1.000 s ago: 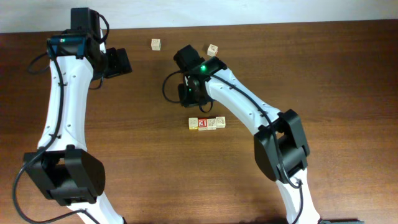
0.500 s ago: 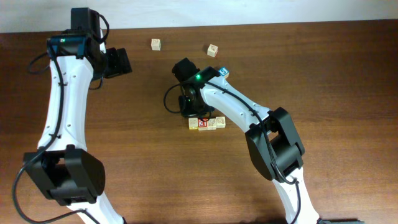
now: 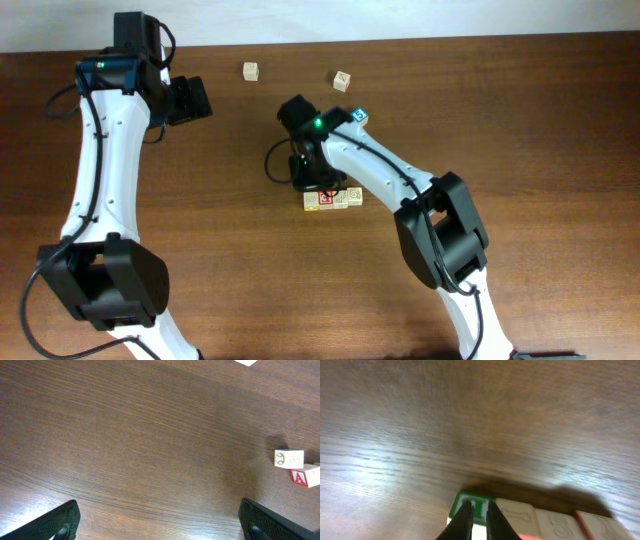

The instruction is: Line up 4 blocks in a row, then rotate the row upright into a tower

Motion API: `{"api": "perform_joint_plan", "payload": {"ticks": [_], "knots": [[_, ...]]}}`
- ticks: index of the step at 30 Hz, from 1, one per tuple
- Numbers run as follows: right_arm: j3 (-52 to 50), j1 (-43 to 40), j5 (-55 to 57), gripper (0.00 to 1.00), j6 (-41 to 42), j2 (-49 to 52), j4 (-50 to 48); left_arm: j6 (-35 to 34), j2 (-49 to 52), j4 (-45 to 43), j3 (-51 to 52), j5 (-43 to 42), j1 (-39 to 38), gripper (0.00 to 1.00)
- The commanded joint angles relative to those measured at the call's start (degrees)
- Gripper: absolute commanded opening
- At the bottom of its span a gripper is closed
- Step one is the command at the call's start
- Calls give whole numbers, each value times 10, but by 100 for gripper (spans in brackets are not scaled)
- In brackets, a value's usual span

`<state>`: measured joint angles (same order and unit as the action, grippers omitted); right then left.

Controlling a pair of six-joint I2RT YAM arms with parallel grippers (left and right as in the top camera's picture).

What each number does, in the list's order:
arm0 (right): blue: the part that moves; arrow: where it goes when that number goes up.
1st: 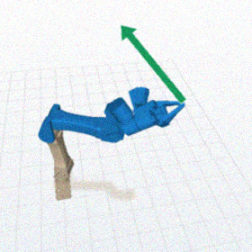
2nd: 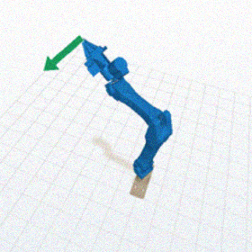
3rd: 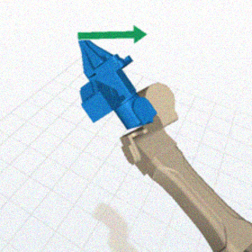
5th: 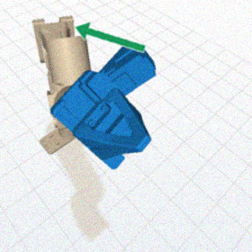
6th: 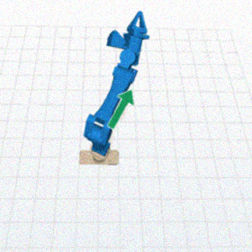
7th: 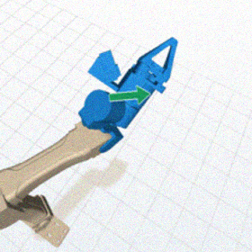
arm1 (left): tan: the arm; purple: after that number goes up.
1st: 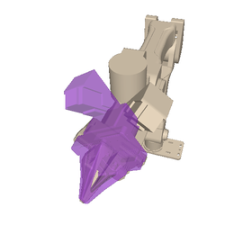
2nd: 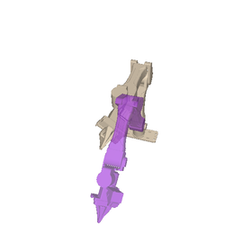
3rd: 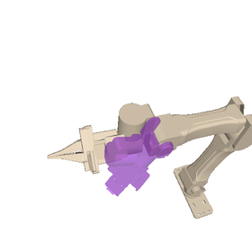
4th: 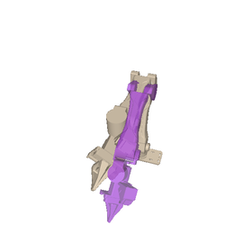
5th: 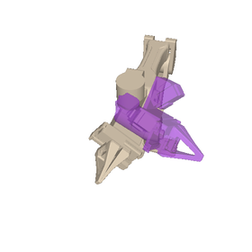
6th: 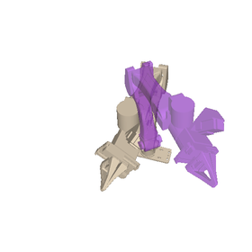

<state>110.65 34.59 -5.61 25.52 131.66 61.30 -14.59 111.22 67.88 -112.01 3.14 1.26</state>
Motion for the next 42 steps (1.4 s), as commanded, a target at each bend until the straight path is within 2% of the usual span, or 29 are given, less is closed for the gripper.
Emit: {"api": "perform_joint_plan", "payload": {"ticks": [1,4,6,9,11,14,21,22,25,31,42], "knots": [[145,-51,0,12,-24,-23,88,-3,-3,28,-57,-27,3,99],[308,-116,-42,16,-81,-37,224,-3,-21,75,-113,-60,2,99],[371,-157,-67,17,-104,-37,291,-3,-39,94,-122,-70,2,99],[383,-211,-88,17,-152,-37,355,-3,-76,120,-122,-66,2,98],[369,-218,-88,17,-175,-37,357,-3,-98,115,-122,-52,2,98],[305,-207,-88,17,-176,-36,319,-3,-104,109,-122,-48,2,100],[36,-146,-85,16,-171,-36,74,-3,-103,106,-120,-42,2,99],[6,-137,-57,16,-151,-36,42,-3,-103,106,-120,-42,2,99],[-39,-129,-38,16,-143,-36,-2,-3,-103,106,-120,-42,2,99],[-92,-128,-45,16,-141,-35,-24,-3,-103,104,-120,-42,2,99],[-92,-110,-58,16,-141,-34,-4,-3,-103,102,-118,-42,2,99]]}}
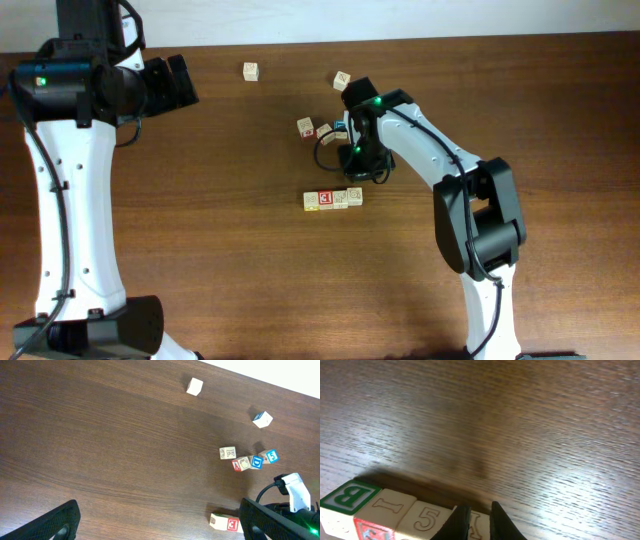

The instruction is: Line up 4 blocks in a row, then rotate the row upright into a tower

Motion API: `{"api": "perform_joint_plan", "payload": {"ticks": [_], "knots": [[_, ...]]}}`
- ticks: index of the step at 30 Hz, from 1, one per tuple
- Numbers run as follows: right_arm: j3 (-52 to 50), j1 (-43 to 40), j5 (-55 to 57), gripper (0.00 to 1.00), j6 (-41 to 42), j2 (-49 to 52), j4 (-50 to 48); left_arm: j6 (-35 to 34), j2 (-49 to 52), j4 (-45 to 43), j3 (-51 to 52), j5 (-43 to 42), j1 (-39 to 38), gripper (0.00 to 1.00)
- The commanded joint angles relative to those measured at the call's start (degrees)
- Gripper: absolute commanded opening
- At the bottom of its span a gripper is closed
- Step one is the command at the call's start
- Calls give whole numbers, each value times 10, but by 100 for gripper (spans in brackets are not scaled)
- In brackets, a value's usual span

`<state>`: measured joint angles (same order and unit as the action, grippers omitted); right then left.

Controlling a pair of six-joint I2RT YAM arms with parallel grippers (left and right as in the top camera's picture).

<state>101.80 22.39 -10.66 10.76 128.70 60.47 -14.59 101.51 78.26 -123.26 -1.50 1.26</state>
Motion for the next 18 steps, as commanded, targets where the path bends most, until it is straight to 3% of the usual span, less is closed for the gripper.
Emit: {"api": "perform_joint_plan", "payload": {"ticks": [1,18], "knots": [[-3,14,-7,16,6,-5,4,-3,-6,-2,-5,4,2,99],[-3,16,-8,16,7,-5,21,-3,-6,-1,-5,4,2,99]]}}
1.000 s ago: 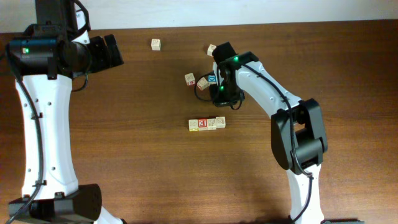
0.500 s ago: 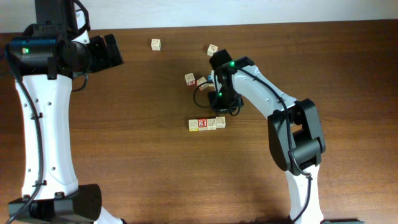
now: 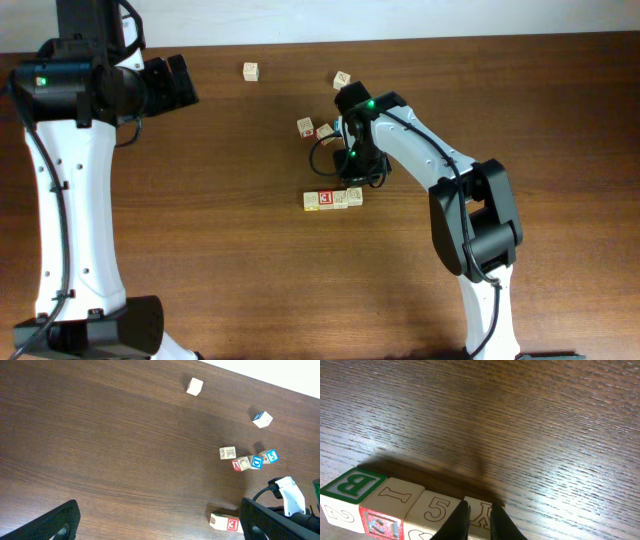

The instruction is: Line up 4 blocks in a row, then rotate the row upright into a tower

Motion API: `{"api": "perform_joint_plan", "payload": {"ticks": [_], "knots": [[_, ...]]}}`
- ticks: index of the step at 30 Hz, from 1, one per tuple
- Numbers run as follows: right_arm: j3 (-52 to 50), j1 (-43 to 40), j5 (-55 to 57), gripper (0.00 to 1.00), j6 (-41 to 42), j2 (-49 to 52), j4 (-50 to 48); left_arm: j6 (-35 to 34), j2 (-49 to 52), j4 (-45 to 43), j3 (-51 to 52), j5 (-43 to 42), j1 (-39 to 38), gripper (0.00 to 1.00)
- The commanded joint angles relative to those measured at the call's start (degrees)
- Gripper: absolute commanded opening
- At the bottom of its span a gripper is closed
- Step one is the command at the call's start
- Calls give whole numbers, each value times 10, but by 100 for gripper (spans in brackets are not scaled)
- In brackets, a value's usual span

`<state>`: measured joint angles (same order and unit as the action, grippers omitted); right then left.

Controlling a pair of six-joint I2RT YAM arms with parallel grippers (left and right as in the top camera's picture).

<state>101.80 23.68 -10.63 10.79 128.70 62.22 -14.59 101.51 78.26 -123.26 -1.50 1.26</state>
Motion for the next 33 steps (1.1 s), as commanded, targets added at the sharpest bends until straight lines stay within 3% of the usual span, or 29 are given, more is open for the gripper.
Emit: {"api": "perform_joint_plan", "payload": {"ticks": [1,8,13,17,20,33], "knots": [[-3,3,-8,16,6,-5,7,-3,-6,-1,-5,4,2,99],[-3,2,-8,16,21,-5,2,-3,-6,0,-5,4,2,99],[68,-29,-8,22,38,-14,35,-3,-6,-2,-5,4,2,99],[114,-62,-10,32,30,-16,120,-3,-6,-1,-5,4,2,99],[93,-69,-38,38,-15,-16,156,-3,-5,-2,-5,4,2,99],[-23,-64,-48,36,-31,-16,101,-3,-2,-3,-5,4,2,99]]}}
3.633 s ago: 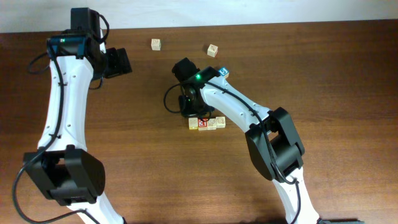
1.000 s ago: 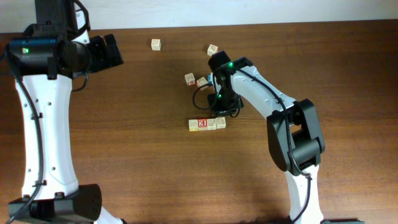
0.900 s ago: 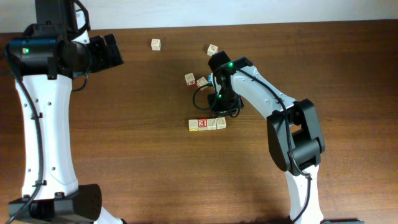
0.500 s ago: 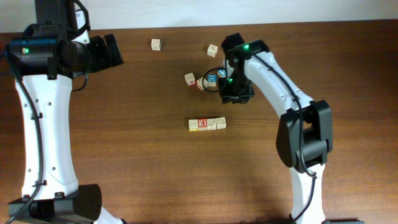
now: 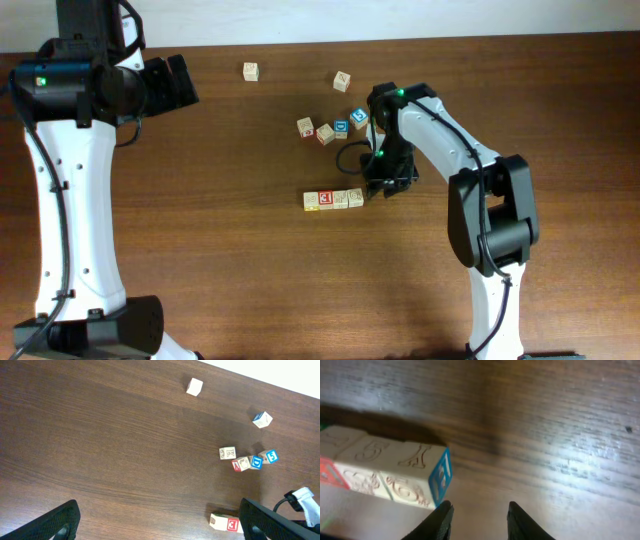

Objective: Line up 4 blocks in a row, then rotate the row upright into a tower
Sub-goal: 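Lift the right gripper up and away from the block row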

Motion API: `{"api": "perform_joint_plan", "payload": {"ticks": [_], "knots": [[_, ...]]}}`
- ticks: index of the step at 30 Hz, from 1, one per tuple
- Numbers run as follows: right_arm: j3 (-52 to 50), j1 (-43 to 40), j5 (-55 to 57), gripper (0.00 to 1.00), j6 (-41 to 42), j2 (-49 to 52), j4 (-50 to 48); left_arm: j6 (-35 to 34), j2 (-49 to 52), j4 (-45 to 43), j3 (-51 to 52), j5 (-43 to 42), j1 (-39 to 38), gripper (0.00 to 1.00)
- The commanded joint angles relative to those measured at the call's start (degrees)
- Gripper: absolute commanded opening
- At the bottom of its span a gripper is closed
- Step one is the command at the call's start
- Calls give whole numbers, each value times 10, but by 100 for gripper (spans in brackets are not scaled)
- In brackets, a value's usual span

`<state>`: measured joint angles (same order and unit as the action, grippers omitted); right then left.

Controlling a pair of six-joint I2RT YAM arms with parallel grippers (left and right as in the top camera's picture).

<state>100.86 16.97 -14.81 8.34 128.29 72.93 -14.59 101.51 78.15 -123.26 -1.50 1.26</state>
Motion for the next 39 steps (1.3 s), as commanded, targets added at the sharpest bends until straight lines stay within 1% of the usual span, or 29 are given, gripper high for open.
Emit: {"api": "perform_joint_plan", "payload": {"ticks": [1,15,17,18,21,22,23,25,27,29,30,32,33,34,35,36,37,38,39], "knots": [[-17,3,-7,36,-7,-12,-8,-3,-2,-2,-5,4,2,99],[-27,19,-13,36,-6,-12,-14,-3,-2,-4,-5,4,2,100],[-24,16,-13,31,-6,-12,-13,-3,-2,-4,-5,4,2,99],[-17,10,-13,29,-6,-12,-9,-3,-2,-4,-5,3,2,99],[35,-9,-13,28,-7,-12,27,-4,-2,-4,-5,1,2,100],[71,-17,-13,26,-11,-12,47,-7,-2,-4,-5,-12,2,100],[84,-18,-13,25,-11,-12,56,-16,-2,-3,-4,-14,2,100],[150,-26,-13,23,-20,-12,89,-28,-2,-3,4,-13,-4,99],[250,-34,-13,19,-22,-12,136,-28,0,-6,24,-13,-17,94],[345,-36,-13,11,-22,-12,170,-28,1,-14,41,-13,-26,84],[396,-36,-13,10,-22,-12,186,-30,1,-16,44,-13,-31,77],[491,-36,-13,9,-22,-12,213,-43,3,-16,44,-13,-43,73],[553,-36,-12,9,-22,-12,230,-43,6,-16,44,-13,-54,69],[594,-36,-13,9,-35,-12,242,-43,8,-14,44,-13,-62,67],[633,-36,-12,8,-63,-13,244,-43,14,-13,44,-13,-71,62],[649,-36,-11,7,-63,-18,244,-43,19,-13,44,-13,-76,57],[653,-40,-11,6,-62,-24,244,-43,25,-13,44,-13,-80,56],[653,-45,-14,4,-55,-29,244,-43,29,-11,44,-13,-83,52],[652,-53,-33,4,-47,-33,244,-43,34,-7,44,-17,-84,37]]}}
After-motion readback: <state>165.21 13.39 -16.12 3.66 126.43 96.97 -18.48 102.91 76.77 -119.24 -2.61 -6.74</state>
